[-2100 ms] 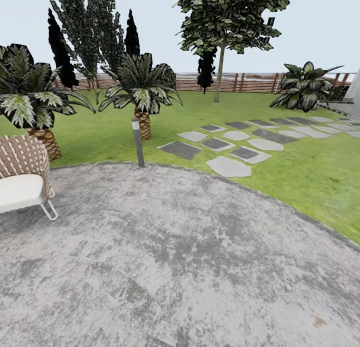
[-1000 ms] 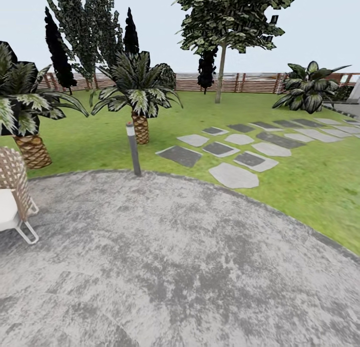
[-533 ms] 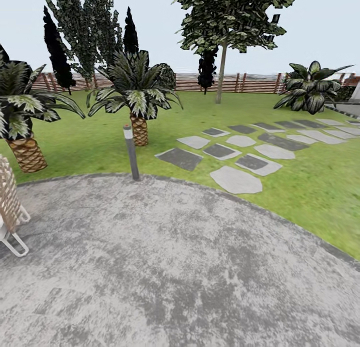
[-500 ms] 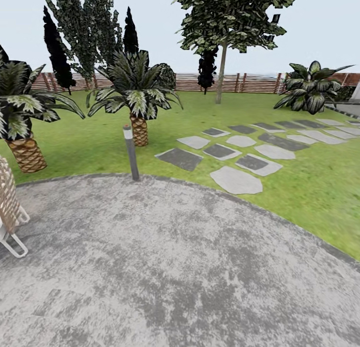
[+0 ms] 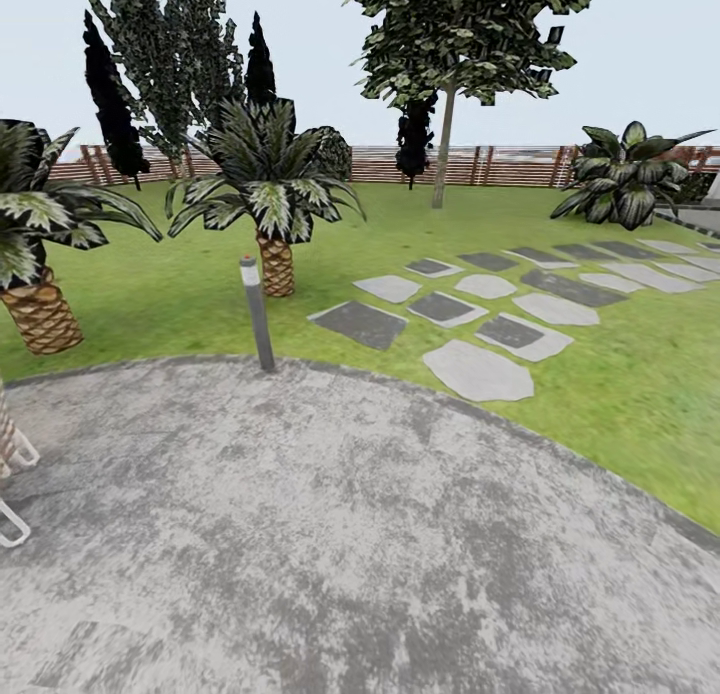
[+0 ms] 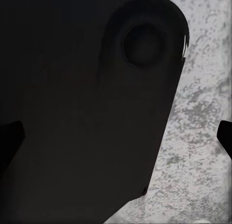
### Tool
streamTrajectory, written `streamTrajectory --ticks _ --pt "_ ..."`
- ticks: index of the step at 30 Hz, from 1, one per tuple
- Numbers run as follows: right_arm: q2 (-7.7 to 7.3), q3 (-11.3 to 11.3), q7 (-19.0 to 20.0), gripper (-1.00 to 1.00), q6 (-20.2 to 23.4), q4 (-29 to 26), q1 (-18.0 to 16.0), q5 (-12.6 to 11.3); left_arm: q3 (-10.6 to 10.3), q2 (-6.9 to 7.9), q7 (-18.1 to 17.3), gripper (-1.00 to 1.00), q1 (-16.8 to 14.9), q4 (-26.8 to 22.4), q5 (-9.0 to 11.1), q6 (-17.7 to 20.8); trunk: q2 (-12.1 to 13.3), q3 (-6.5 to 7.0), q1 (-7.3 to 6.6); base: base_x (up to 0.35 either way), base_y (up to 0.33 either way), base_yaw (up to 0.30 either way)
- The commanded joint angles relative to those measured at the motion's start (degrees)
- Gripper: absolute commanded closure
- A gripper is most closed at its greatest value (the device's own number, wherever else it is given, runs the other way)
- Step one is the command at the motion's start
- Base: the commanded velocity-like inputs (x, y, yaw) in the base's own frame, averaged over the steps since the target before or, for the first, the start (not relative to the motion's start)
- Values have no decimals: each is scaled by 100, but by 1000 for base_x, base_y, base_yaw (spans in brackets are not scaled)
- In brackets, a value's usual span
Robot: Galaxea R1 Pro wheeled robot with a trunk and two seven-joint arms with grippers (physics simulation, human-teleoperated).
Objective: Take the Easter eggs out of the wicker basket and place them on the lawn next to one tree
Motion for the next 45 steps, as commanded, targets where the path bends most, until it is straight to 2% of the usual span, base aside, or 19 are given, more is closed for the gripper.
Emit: streamTrajectory --ticks 1,45 --pt "0 15 -3 -100 -15 5 -3 42 4 0 -2 -100 -1 -2 8 8 -2 -5 3 337 0 0" --pt "6 15 -3 -100 -15 5 -3 55 2 0 -5 -100 -1 -7 8 8 -2 -5 3 337 0 0"
